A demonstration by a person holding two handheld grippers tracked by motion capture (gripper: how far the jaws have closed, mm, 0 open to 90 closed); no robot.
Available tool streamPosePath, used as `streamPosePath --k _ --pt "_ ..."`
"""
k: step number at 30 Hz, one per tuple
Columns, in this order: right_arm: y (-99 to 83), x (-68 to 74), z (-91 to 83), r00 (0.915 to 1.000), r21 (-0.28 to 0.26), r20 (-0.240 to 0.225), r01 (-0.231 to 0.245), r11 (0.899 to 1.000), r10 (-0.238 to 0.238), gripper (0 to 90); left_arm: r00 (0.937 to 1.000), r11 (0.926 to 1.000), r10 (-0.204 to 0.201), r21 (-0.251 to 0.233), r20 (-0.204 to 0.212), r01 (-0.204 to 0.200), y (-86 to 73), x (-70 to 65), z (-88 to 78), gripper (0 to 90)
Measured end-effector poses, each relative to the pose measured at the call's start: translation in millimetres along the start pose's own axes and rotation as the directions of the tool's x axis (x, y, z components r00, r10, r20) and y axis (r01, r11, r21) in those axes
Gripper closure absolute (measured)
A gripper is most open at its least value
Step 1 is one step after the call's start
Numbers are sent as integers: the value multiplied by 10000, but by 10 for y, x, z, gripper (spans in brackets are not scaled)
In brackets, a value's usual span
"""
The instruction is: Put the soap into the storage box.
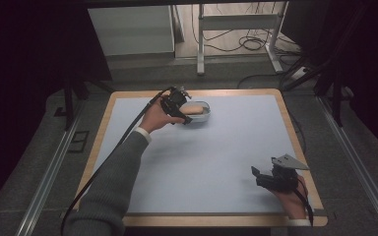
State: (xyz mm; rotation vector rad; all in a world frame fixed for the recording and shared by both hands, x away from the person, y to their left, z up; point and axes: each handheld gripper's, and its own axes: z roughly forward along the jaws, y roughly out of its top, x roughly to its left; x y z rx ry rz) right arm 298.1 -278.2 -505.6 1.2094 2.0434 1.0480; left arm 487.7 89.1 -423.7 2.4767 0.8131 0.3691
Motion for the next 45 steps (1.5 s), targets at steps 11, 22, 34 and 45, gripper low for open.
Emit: streamPosePath --k 11,22,34,45 --pt "3 26 11 10000 34 -7 85 10000 -85 178 9997 9994 178 -285 166 -173 -343 -234 -263 242" --pt "20 55 3 9999 -6 -8 157 9999 -157 178 9994 9956 -3 -941 333 35 -833 -449 -409 236" --pt "22 72 11 9998 43 -3 180 9998 -180 178 9941 9854 -966 -1361 490 1025 -1538 -633 -339 221" --pt "72 88 16 9998 -119 -30 219 9997 -220 177 9882 9761 -1483 -1550 385 1525 -1843 -749 -316 218"
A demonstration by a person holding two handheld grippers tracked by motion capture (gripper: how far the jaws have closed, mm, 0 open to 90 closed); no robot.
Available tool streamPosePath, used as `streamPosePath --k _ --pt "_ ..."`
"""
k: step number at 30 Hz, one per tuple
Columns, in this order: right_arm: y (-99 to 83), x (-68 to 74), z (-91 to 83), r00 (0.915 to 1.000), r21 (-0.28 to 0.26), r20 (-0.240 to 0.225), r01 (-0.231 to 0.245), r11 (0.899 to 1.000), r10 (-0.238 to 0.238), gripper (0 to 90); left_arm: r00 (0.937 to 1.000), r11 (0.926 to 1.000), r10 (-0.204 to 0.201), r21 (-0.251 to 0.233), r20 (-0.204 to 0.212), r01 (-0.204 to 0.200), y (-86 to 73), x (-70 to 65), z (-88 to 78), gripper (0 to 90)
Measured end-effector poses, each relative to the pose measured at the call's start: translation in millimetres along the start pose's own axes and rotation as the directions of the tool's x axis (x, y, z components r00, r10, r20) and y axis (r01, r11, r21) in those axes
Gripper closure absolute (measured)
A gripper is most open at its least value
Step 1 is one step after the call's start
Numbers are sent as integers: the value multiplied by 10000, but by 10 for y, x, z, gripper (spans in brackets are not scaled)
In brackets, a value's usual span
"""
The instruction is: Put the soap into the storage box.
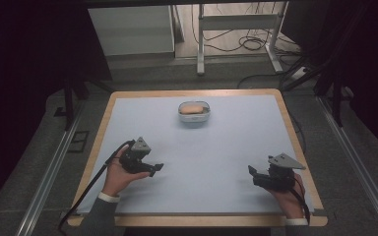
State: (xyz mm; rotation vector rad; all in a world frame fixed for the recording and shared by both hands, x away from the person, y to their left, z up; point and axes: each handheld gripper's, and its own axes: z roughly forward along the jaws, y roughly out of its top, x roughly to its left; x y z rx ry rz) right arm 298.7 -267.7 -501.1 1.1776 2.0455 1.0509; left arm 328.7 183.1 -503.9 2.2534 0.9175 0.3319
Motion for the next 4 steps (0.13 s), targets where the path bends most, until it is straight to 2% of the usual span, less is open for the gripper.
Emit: streamPosePath --k 4 --pt "23 -9 60 9999 -64 -135 -106 9999 105 161 10000 10000 -52 -16 23 52 -15 4 3 212"
